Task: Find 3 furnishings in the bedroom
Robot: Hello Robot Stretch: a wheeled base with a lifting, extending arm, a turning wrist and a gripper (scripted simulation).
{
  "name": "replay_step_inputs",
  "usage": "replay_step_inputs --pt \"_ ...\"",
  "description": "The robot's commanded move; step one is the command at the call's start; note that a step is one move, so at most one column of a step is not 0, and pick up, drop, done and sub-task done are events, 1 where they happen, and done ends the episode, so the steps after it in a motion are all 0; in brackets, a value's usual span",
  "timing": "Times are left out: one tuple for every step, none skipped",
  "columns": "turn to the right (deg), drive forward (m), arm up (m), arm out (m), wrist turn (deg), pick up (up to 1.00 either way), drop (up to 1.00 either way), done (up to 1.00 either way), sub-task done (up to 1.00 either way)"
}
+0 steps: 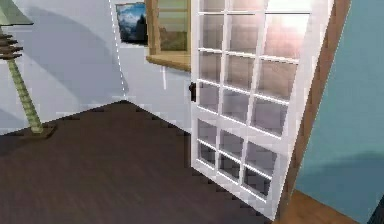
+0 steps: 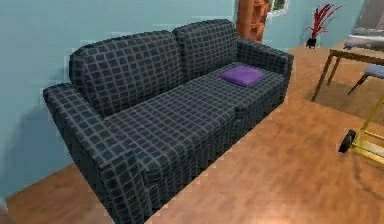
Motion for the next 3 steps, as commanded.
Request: replay_step_inputs --pt "-42.0 0.0 0.0 0.0 0.0 0.0 0.0 0.0 0.0" --pt "0.0 1.0 0.0 0.0 0.0 0.0 0.0 0.0 0.0" --pt "-3.0 0.0 0.0 0.0 0.0 0.0 0.0 0.0 0.0"
